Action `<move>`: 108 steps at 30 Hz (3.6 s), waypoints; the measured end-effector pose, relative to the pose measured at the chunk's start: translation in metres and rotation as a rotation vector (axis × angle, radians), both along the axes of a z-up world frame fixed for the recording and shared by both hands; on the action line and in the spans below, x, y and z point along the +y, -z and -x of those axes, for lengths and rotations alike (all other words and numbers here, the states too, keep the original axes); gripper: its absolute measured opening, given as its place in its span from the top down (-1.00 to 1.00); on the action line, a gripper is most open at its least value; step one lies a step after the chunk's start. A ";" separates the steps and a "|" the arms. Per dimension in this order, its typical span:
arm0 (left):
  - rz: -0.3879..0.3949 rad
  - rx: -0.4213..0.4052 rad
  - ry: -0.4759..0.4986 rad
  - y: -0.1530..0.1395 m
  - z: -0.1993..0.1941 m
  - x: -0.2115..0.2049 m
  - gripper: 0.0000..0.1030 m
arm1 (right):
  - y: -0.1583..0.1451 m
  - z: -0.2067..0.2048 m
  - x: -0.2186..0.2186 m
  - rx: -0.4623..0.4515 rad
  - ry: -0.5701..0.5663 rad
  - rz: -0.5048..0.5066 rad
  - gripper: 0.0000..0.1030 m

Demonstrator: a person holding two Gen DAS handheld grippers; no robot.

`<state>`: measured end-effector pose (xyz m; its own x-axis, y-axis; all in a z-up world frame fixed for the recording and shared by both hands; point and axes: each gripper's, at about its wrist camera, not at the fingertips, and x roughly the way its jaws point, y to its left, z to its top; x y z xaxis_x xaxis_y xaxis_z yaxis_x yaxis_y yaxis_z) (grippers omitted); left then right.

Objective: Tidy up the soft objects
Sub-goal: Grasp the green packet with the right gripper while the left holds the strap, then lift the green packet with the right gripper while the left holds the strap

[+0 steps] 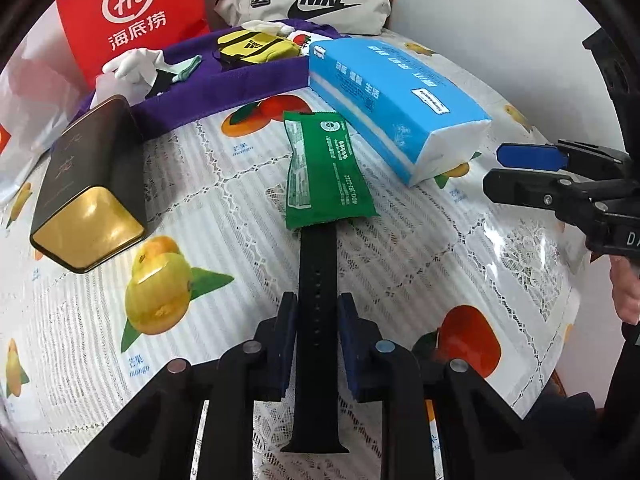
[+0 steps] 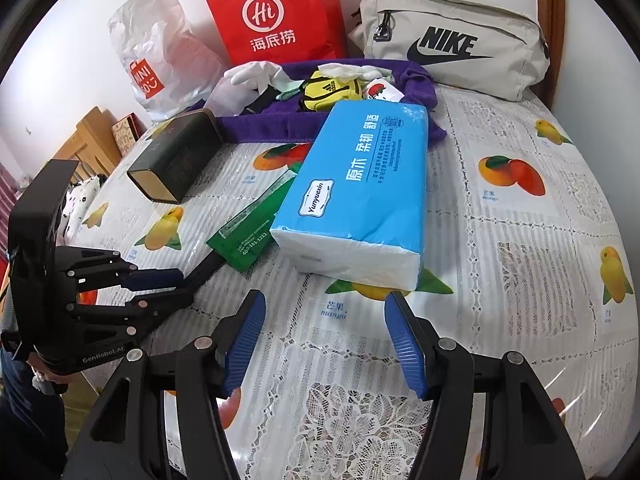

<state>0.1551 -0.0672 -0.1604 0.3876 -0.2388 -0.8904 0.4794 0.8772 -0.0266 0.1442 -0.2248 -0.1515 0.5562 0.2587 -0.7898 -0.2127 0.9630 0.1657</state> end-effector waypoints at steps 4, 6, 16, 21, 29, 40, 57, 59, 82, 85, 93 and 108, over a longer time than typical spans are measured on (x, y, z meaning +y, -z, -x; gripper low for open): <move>0.000 -0.015 -0.009 0.001 0.001 -0.004 0.51 | 0.001 -0.001 0.008 0.009 -0.016 -0.002 -0.20; -0.014 -0.031 -0.015 0.001 0.000 -0.006 0.62 | 0.001 -0.001 0.013 0.008 -0.027 0.003 -0.20; 0.002 -0.055 -0.130 -0.013 0.014 0.041 0.62 | -0.003 0.000 0.054 0.017 -0.098 0.000 -0.20; 0.010 -0.063 -0.201 -0.014 0.014 0.070 0.62 | 0.006 -0.010 0.083 0.031 -0.103 -0.025 -0.20; 0.039 -0.068 -0.251 -0.011 0.005 0.098 0.62 | 0.033 -0.026 0.107 -0.017 0.055 0.066 -0.20; 0.102 -0.042 -0.245 -0.003 -0.007 0.115 0.62 | 0.035 -0.049 0.117 -0.024 0.204 0.020 -0.39; 0.132 -0.036 -0.247 -0.001 -0.014 0.122 0.62 | 0.037 -0.021 0.114 -0.052 0.067 0.149 0.04; 0.128 -0.035 -0.251 -0.001 -0.013 0.121 0.62 | 0.036 -0.009 0.113 -0.041 0.027 0.172 -0.01; 0.125 -0.022 -0.277 -0.003 -0.011 0.124 0.62 | 0.040 -0.010 0.104 -0.047 0.082 0.135 -0.17; 0.129 -0.021 -0.281 -0.002 -0.011 0.125 0.62 | 0.038 -0.002 0.103 -0.053 0.049 0.150 0.08; 0.140 -0.024 -0.281 -0.002 -0.010 0.127 0.62 | 0.032 0.011 0.084 0.019 0.058 0.123 0.21; 0.140 -0.015 -0.288 -0.002 -0.013 0.130 0.62 | 0.043 -0.014 0.119 -0.095 0.209 0.175 -0.22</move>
<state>0.1685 0.0630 -0.1584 0.4696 -0.2374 -0.8503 0.2127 0.9652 -0.1520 0.1586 -0.1054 -0.1948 0.6568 -0.0052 -0.7541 -0.0132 0.9997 -0.0184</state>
